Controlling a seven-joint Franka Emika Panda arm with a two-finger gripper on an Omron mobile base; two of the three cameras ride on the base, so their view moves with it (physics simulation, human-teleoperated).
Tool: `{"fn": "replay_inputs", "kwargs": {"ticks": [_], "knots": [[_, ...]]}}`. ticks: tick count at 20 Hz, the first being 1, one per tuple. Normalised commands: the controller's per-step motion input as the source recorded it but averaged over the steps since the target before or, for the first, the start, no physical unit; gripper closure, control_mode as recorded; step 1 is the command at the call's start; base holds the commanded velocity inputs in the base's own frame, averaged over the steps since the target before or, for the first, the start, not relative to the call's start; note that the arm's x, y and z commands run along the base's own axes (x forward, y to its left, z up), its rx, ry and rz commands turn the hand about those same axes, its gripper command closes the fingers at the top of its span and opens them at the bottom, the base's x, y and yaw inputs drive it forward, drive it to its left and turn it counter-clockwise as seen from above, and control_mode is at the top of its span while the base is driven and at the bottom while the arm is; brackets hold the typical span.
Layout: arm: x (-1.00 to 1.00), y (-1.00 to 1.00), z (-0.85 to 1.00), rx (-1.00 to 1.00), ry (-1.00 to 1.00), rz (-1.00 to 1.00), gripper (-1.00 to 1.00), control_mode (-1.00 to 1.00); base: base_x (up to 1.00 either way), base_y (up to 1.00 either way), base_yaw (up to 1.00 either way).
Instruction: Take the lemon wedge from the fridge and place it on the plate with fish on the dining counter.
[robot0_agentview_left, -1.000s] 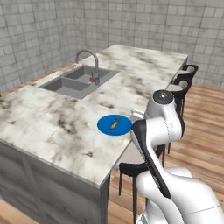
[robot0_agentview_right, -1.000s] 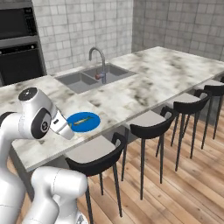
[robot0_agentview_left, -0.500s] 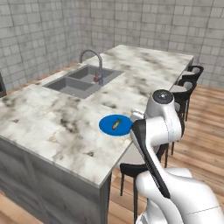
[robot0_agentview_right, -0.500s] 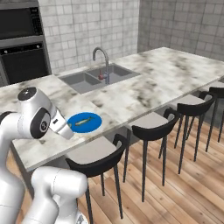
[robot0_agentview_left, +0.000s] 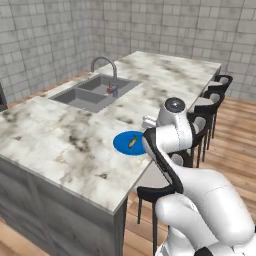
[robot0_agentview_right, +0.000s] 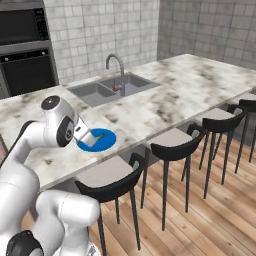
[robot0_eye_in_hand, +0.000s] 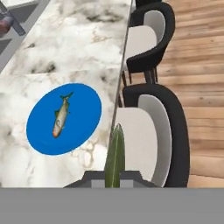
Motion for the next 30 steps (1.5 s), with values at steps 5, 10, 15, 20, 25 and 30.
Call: {"fn": "replay_inputs", "kwargs": {"ticks": [5, 10, 15, 20, 25, 30], "knots": [[0.63, 0.01, 0.0, 0.03, 0.0, 0.05, 1.0, -1.0, 0.0, 0.0, 0.0], [0.38, 0.01, -0.07, 0.17, 0.05, 0.08, 1.0, -1.0, 0.0, 0.0, 0.0], [0.06, 0.01, -0.27, 0.06, 0.08, 0.01, 1.0, -1.0, 0.0, 0.0, 0.0], [0.14, 0.05, -0.61, 0.0, 0.14, 0.0, 1.0, -1.0, 0.0, 0.0, 0.0], [0.4, 0.03, -0.44, 0.0, 0.13, 0.0, 1.0, -1.0, 0.0, 0.0, 0.0], [0.71, 0.0, -0.06, 0.0, 0.01, 0.0, 1.0, -1.0, 0.0, 0.0, 0.0]]}}
